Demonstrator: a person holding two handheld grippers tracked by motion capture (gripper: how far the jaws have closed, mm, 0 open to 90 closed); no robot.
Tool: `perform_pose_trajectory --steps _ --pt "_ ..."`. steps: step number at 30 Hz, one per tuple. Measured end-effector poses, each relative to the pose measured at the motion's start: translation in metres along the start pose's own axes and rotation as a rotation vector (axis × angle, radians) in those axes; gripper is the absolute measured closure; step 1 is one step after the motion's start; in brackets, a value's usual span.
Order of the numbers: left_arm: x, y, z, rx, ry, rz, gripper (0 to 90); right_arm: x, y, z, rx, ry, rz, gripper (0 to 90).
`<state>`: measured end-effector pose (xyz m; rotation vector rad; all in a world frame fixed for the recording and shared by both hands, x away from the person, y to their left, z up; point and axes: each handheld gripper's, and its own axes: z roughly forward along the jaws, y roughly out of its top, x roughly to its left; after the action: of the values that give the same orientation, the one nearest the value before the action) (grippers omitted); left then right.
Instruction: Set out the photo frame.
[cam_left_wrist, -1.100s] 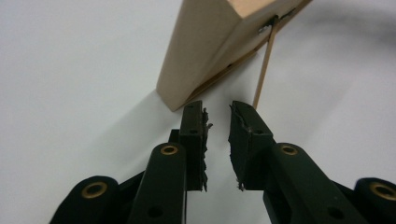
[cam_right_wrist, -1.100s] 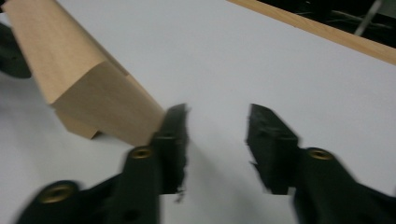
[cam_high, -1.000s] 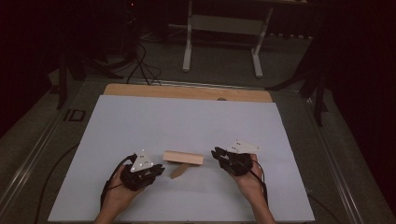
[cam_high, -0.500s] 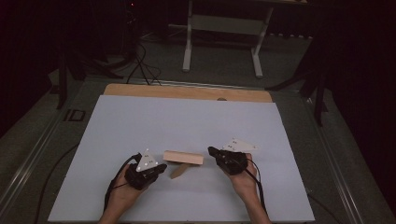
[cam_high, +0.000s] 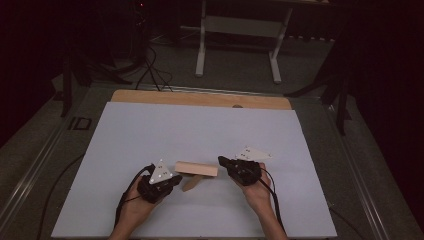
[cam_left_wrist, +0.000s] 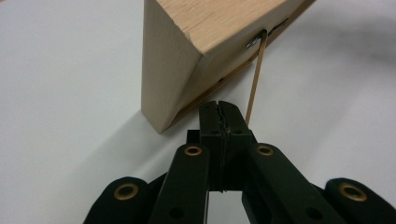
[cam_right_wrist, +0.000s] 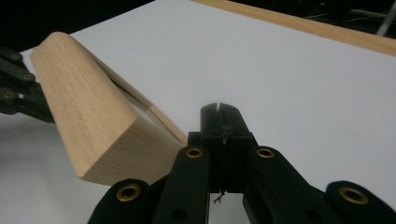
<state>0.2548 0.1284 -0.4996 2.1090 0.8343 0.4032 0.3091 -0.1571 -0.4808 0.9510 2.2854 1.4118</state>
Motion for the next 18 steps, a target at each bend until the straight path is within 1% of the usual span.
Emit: perform_pose_trajectory --steps 3,8,13,18 --pt "-0.0001 0.0006 -0.0001 0.001 0.003 0.005 89.5 0.0017 0.0003 0.0024 0.002 0.012 -0.003 89.5" --pt "-0.0003 0.0022 0.0002 -0.006 0.013 0.0 89.4 0.0038 0.0003 0.005 -0.004 0.039 -0.004 89.5" --pt "-0.0009 0.0039 0.0015 -0.007 0.02 0.004 89.4 0.0047 0.0016 0.0061 -0.014 0.049 0.014 89.5" --pt "-0.0013 0.006 0.0028 -0.011 0.031 0.008 89.4 0.0066 0.0024 0.0079 -0.014 0.057 0.011 89.6"
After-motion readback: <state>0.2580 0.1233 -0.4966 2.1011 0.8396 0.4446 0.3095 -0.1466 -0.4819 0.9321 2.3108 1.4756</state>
